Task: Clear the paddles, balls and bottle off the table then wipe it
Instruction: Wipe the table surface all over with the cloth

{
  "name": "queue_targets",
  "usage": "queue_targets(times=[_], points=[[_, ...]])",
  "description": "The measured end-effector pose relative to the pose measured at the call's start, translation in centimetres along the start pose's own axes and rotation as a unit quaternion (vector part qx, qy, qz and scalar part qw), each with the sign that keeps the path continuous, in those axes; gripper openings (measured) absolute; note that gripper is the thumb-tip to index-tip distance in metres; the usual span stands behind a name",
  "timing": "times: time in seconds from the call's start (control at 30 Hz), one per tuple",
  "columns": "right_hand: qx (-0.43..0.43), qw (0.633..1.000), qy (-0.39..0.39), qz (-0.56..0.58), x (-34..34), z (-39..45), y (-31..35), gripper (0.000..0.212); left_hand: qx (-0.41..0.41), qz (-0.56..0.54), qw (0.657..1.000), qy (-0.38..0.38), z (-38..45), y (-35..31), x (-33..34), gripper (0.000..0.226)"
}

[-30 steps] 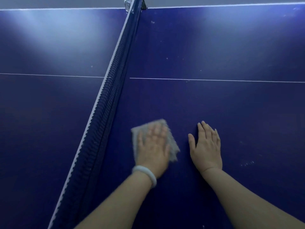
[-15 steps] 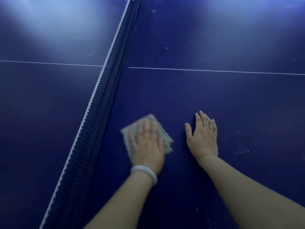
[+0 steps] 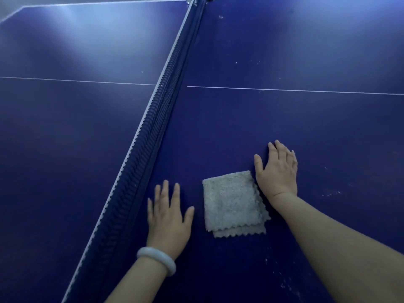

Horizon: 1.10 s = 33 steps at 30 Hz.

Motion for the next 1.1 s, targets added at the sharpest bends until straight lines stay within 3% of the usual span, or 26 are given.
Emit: queue_targets(times=[0.1, 0.2, 0.3, 0.37, 0.43, 0.5, 0.6, 0.67, 0.73, 0.83, 0.9, 1.03, 1.1], points=[[-0.011, 1.0, 0.01, 0.018, -0.2, -0.1, 0.0, 0.062, -0.044, 0.023, 0.997, 0.064, -2.3, 1.6, 1.6, 0.081], [-0.046, 0.998, -0.003, 0.052, -1.2, -0.8, -0.1, 0.055, -0.046, 0.015, 0.996, 0.08, -3.3, 1.3, 2.9, 0.092], [-0.219, 0.97, -0.058, 0.084, -2.6, -3.6, 1.8, 0.045, -0.054, 0.031, 0.994, 0.093, -3.1, 1.5, 3.2, 0.1], [-0.369, 0.925, 0.009, 0.088, -2.0, -6.7, 3.6, 0.046, -0.059, 0.032, 0.991, 0.114, -2.9, 1.7, 3.2, 0.104], [-0.447, 0.891, 0.076, 0.025, -0.6, -9.1, 3.9, 0.053, -0.061, 0.025, 0.989, 0.132, -2.8, 1.7, 3.2, 0.106], [-0.417, 0.906, 0.072, -0.03, 0.3, -8.3, 2.9, 0.054, -0.068, 0.022, 0.987, 0.142, -2.7, 1.6, 3.1, 0.107], [-0.27, 0.957, 0.088, -0.058, 0.3, -5.6, 1.7, 0.055, -0.08, 0.026, 0.986, 0.146, -2.7, 1.3, 3.0, 0.107], [-0.231, 0.966, 0.096, -0.062, 0.1, -5.8, 2.4, 0.055, -0.086, 0.028, 0.984, 0.151, -2.7, 1.2, 2.9, 0.108], [-0.271, 0.956, 0.089, -0.066, 0.1, -8.6, 3.1, 0.056, -0.088, 0.029, 0.984, 0.152, -2.7, 1.2, 2.9, 0.109], [-0.402, 0.909, 0.078, -0.079, 0.0, -14.0, 1.5, 0.057, -0.089, 0.038, 0.984, 0.153, -2.7, 1.3, 2.9, 0.109], [-0.403, 0.906, 0.08, -0.099, 0.0, -13.1, -1.0, 0.057, -0.09, 0.036, 0.983, 0.154, -2.6, 1.2, 3.0, 0.109], [-0.199, 0.965, 0.125, -0.114, -0.7, -7.3, -3.7, 0.056, -0.09, 0.031, 0.983, 0.154, -2.6, 1.1, 2.9, 0.109], [-0.156, 0.975, 0.123, -0.097, -0.9, -8.1, -2.0, 0.056, -0.092, 0.034, 0.983, 0.155, -2.5, 1.2, 2.9, 0.109]])
Point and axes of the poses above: each hand's wrist, its own z-axis towards the middle knuckle, its own x-axis out of the palm, y = z × x, the point moved 4 cm from there along z, towards the middle knuckle, and after that the axes turned 15 degrees about -z, right-handed, at the moved point
